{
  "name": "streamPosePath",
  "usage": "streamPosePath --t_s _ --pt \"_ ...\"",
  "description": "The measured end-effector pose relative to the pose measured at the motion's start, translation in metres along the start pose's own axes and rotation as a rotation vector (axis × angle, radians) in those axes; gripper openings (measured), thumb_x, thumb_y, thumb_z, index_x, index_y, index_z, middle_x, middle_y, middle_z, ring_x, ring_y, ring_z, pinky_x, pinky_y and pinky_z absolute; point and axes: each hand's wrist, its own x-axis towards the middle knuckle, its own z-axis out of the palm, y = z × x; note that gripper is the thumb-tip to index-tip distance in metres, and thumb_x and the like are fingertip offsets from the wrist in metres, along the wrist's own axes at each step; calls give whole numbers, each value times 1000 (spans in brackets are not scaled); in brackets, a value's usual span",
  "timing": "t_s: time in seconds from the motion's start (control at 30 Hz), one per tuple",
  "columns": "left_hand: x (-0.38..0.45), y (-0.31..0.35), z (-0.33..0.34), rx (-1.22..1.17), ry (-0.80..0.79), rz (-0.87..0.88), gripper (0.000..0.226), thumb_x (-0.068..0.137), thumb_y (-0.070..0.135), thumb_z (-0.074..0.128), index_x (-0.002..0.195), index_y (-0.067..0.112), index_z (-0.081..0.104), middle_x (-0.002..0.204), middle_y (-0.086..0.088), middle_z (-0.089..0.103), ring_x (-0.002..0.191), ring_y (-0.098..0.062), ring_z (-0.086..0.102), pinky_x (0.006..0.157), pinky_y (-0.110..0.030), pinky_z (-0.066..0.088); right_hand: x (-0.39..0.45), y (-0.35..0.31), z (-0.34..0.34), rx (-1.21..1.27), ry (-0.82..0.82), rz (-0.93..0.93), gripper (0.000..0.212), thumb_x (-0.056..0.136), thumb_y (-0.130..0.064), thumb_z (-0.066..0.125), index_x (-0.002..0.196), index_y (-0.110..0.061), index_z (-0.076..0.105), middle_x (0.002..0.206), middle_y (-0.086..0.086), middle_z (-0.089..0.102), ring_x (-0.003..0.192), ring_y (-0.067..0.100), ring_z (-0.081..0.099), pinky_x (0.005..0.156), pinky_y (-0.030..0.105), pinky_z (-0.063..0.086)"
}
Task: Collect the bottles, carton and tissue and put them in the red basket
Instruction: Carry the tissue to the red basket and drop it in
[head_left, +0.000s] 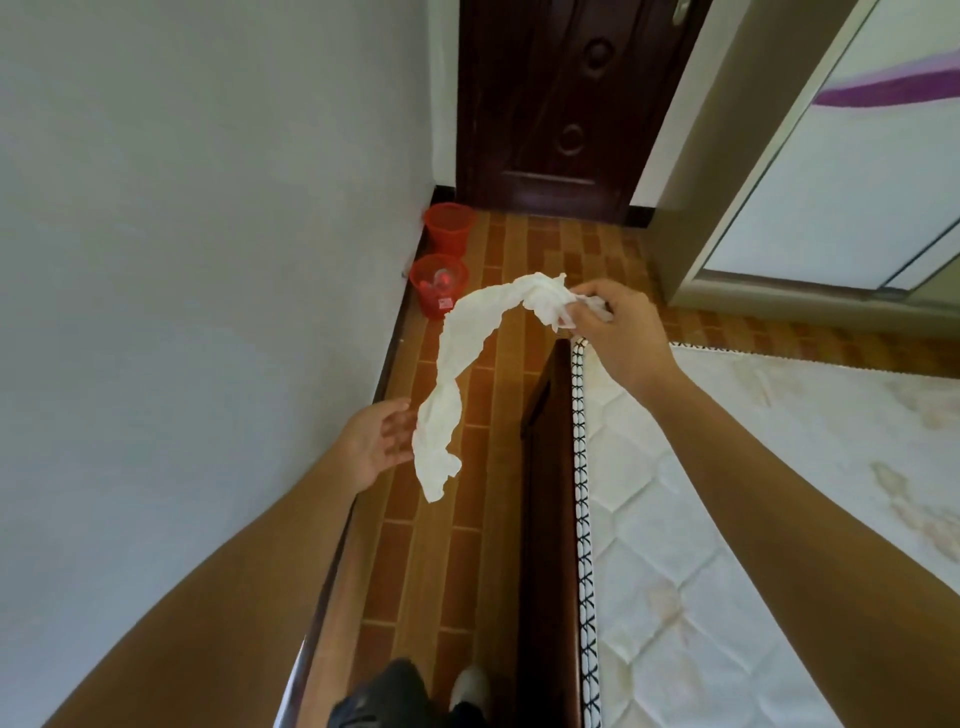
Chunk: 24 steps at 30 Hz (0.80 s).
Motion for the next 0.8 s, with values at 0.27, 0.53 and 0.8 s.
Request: streamPosePath --t_s 0.27,0.53,0.8 --pt "109 68 31 1 -6 -21 29 94 23 50 122 14 48 117 -7 56 103 -26 56 90 -42 44 124 31 16 25 -39 31 18 91 -19 52 104 -13 62 89 -1 61 70 7 54 61 20 44" --pt "261 178 63 26 -43 -16 22 94 25 51 115 17 50 114 -4 58 93 -22 60 88 -40 45 286 47 49 -3 20 67 20 91 -18 52 107 -11 62 88 -3 59 64 3 51 55 13 37" --pt "372 282 94 33 -117 -59 32 92 26 54 122 16 51 111 -3 62 88 -19 64 78 -37 51 423 53 65 -27 76 140 24 91 -24 52 112 -12 59 99 -3 58 84 11 55 63 12 40"
